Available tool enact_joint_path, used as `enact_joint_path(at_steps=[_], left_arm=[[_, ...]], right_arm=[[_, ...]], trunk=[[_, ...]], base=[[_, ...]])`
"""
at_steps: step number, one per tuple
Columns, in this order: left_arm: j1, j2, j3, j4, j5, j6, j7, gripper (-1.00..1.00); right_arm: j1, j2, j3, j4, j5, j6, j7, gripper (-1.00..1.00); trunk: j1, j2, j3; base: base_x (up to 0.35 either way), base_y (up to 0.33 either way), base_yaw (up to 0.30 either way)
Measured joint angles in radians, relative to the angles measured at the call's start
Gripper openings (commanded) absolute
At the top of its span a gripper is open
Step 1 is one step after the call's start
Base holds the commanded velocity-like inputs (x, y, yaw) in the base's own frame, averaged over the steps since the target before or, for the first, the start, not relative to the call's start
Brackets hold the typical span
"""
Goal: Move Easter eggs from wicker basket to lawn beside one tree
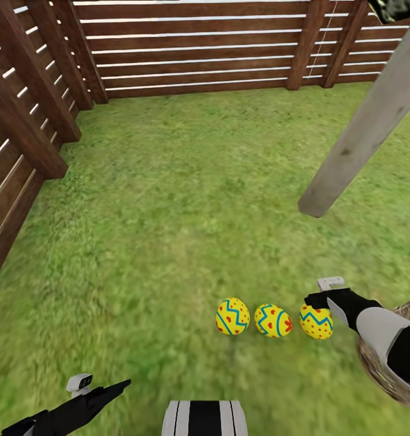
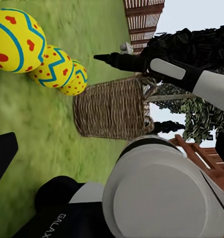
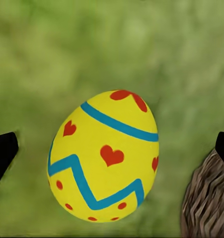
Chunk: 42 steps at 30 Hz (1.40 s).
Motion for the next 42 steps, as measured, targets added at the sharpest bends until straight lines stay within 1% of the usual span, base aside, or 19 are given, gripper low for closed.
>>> enact_joint_path(at_steps=[3,7,11,14,17,19,20,23,24,26,27,29,30,32,36,38,39,41,42], left_arm=[[0.000,0.000,0.000,0.000,0.000,0.000,0.000,1.00],[0.000,0.000,0.000,0.000,-0.001,-0.001,0.000,1.00],[0.000,0.000,0.000,0.000,-0.001,-0.001,0.000,1.00],[0.000,0.000,0.000,0.000,-0.001,0.000,0.000,1.00],[0.000,0.000,0.000,0.000,-0.001,0.000,0.000,1.00],[0.000,0.000,0.000,0.000,-0.002,0.000,0.000,1.00],[0.000,0.000,0.000,0.000,-0.001,0.000,0.000,1.00],[0.000,0.000,0.000,0.000,-0.002,-0.001,0.000,1.00],[0.000,0.000,0.000,0.000,-0.002,0.000,0.000,1.00],[0.000,0.000,0.000,0.000,-0.002,-0.001,0.000,1.00],[0.000,0.000,0.000,0.000,-0.002,-0.001,0.000,1.00],[0.000,0.000,0.000,0.000,-0.002,-0.001,0.000,1.00],[0.000,0.000,0.000,0.000,-0.002,-0.001,0.000,1.00],[0.000,0.000,0.000,0.000,-0.002,-0.001,0.000,1.00],[0.000,0.000,0.000,0.000,-0.003,-0.001,0.000,1.00],[0.000,0.000,0.000,0.000,-0.004,-0.001,0.000,1.00],[0.000,-0.001,0.000,0.000,-0.004,-0.001,0.000,1.00],[0.000,-0.001,0.000,0.000,-0.004,-0.001,0.000,1.00],[0.000,-0.001,0.000,0.000,-0.005,-0.001,0.000,1.00]], right_arm=[[0.000,0.000,-0.003,-0.001,0.004,0.026,0.041,1.00],[0.000,-0.008,-0.005,-0.002,0.005,0.133,0.160,1.00],[0.000,-0.017,-0.004,-0.003,0.007,0.185,0.277,1.00],[0.000,-0.029,-0.002,-0.017,0.008,0.210,0.352,1.00],[0.000,-0.065,0.000,-0.068,0.006,0.276,0.416,1.00],[0.000,-0.115,0.001,-0.148,0.005,0.341,0.466,1.00],[0.000,-0.130,0.001,-0.173,0.005,0.355,0.478,1.00],[0.000,-0.223,0.000,-0.317,0.006,0.427,0.532,1.00],[0.000,-0.238,-0.001,-0.340,0.006,0.441,0.541,1.00],[0.001,-0.290,-0.003,-0.417,0.006,0.499,0.579,1.00],[0.001,-0.302,-0.003,-0.435,0.006,0.513,0.592,1.00],[0.001,-0.351,-0.004,-0.498,0.008,0.552,0.656,1.00],[0.001,-0.364,-0.003,-0.515,0.008,0.559,0.674,1.00],[0.001,-0.406,-0.002,-0.584,0.010,0.582,0.733,1.00],[0.001,-0.469,-0.001,-0.716,0.022,0.648,0.776,1.00],[0.001,-0.517,-0.003,-0.820,0.025,0.697,0.786,1.00],[0.001,-0.531,-0.004,-0.849,0.025,0.707,0.787,1.00],[0.001,-0.583,-0.005,-0.956,0.023,0.738,0.791,1.00],[0.002,-0.595,-0.005,-0.982,0.022,0.745,0.791,1.00]], trunk=[[-0.011,0.021,0.009],[-0.027,0.049,0.022],[-0.042,0.077,0.034],[-0.054,0.098,0.044],[-0.065,0.119,0.053],[-0.073,0.133,0.060],[-0.077,0.140,0.063],[-0.088,0.161,0.072],[-0.092,0.168,0.075],[-0.100,0.182,0.082],[-0.104,0.189,0.085],[-0.111,0.203,0.091],[-0.115,0.210,0.094],[-0.123,0.224,0.100],[-0.138,0.252,0.113],[-0.146,0.266,0.119],[-0.150,0.273,0.122],[-0.157,0.287,0.129],[-0.161,0.294,0.132]], base=[[0.000,0.000,0.000],[0.000,0.000,0.000],[0.000,0.000,0.000],[0.000,0.000,0.000],[0.000,0.000,0.000],[0.000,0.000,0.000],[0.000,0.000,0.000],[0.000,0.000,0.000],[0.000,0.000,0.000],[0.000,0.000,0.000],[0.000,0.000,0.000],[0.000,0.000,0.000],[0.000,0.000,0.000],[0.000,0.000,0.000],[0.000,0.000,0.000],[0.000,0.000,0.000],[0.000,0.000,0.000],[0.000,0.000,0.000],[0.000,0.000,0.000]])
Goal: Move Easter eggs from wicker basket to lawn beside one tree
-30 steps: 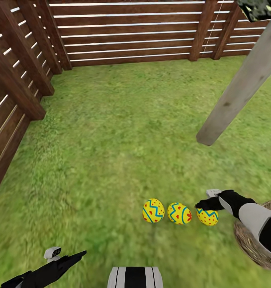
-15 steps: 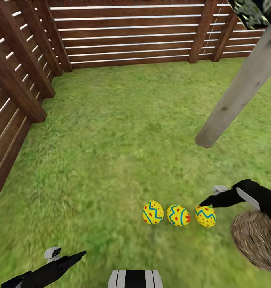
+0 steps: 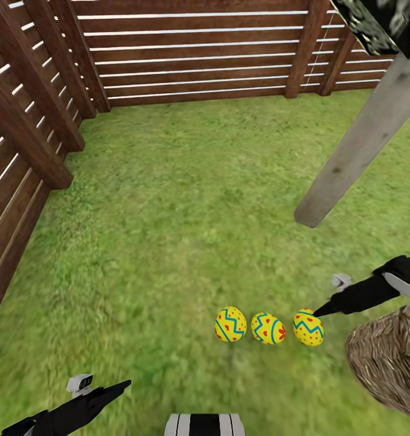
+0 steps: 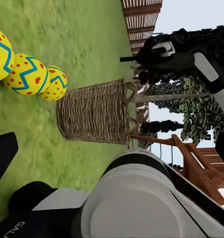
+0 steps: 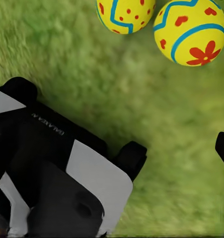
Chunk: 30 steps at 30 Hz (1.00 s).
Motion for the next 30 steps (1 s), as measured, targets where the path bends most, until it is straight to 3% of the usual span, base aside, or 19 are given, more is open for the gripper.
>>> enact_joint_path(at_steps=[2,5,8,14,30], left_arm=[[0.000,-0.001,0.000,0.000,-0.001,0.000,0.000,1.00],[0.000,-0.002,-0.001,0.000,-0.003,0.000,0.000,1.00],[0.000,-0.003,-0.001,0.000,-0.003,0.000,0.000,1.00],[0.000,-0.004,-0.001,0.000,-0.003,0.000,0.000,1.00],[0.000,-0.007,-0.001,0.000,-0.005,0.000,0.000,1.00]], right_arm=[[0.000,-0.044,0.001,-0.089,-0.008,0.024,0.001,1.00],[0.000,-0.090,0.004,-0.167,-0.012,0.036,0.001,1.00],[0.001,-0.118,0.006,-0.211,-0.013,0.041,0.001,1.00],[0.001,-0.132,0.007,-0.235,-0.014,0.043,0.001,1.00],[0.001,-0.132,0.014,-0.240,-0.013,0.043,0.001,1.00]], trunk=[[-0.008,0.014,0.006],[-0.019,0.035,0.016],[-0.031,0.056,0.025],[-0.054,0.098,0.044],[-0.115,0.210,0.094]], base=[[0.000,0.000,0.000],[0.000,0.000,0.000],[0.000,0.000,0.000],[0.000,0.000,0.000],[0.000,0.000,0.000]])
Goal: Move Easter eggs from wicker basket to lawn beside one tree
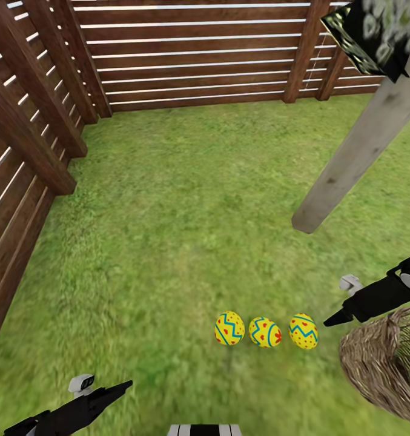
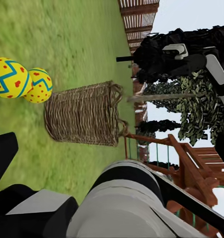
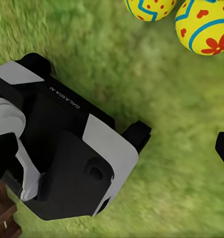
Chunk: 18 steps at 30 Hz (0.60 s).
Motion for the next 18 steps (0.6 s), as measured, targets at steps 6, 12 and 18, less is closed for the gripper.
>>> enact_joint_path(at_steps=[6,12,18], left_arm=[[0.000,-0.001,0.000,0.000,0.000,0.000,0.000,1.00],[0.000,-0.001,0.000,0.000,0.000,0.000,0.000,1.00],[0.000,-0.001,0.000,0.000,0.000,0.000,0.000,1.00]], right_arm=[[0.000,0.000,0.000,0.000,0.001,0.000,0.000,1.00],[0.000,-0.001,0.000,0.001,0.007,0.000,0.000,1.00],[0.000,-0.001,0.001,0.001,0.009,0.000,0.000,1.00]], trunk=[[-0.023,0.042,0.019],[-0.046,0.084,0.038],[-0.069,0.126,0.056]], base=[[0.000,0.000,0.000],[0.000,0.000,0.000],[0.000,0.000,0.000]])
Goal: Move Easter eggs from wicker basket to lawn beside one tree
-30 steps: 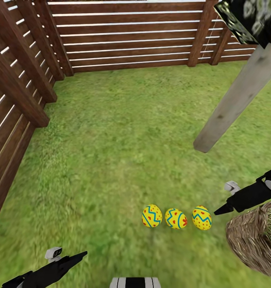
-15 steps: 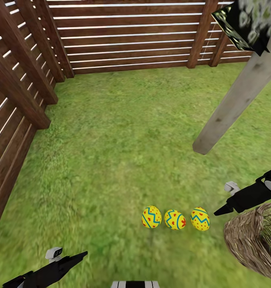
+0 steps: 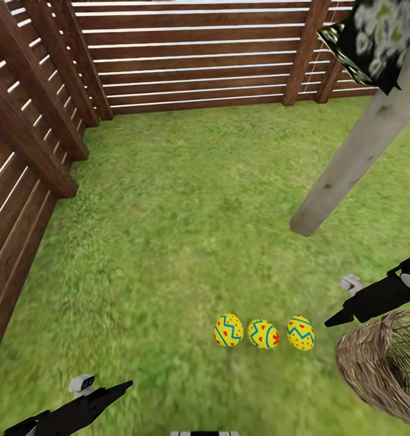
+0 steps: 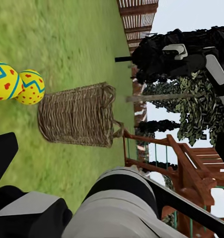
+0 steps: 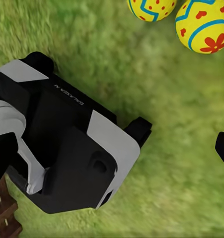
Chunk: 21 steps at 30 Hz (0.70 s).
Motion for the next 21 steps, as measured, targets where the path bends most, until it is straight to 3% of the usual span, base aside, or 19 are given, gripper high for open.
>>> enact_joint_path(at_steps=[15,19,21], left_arm=[[0.000,0.000,0.000,0.000,0.000,0.000,0.000,1.00],[0.000,0.000,0.000,0.000,0.000,0.000,0.000,1.00],[0.000,0.000,0.000,0.000,0.000,0.000,0.000,1.00]], right_arm=[[0.000,0.000,0.005,0.001,0.002,-0.001,0.000,1.00],[0.000,0.002,0.040,0.003,0.002,-0.001,-0.004,1.00],[0.000,0.010,0.077,0.009,0.002,-0.002,-0.010,1.00]], trunk=[[-0.058,0.105,0.047],[-0.073,0.133,0.060],[-0.081,0.147,0.066]], base=[[0.000,0.000,0.000],[0.000,0.000,0.000],[0.000,0.000,0.000]])
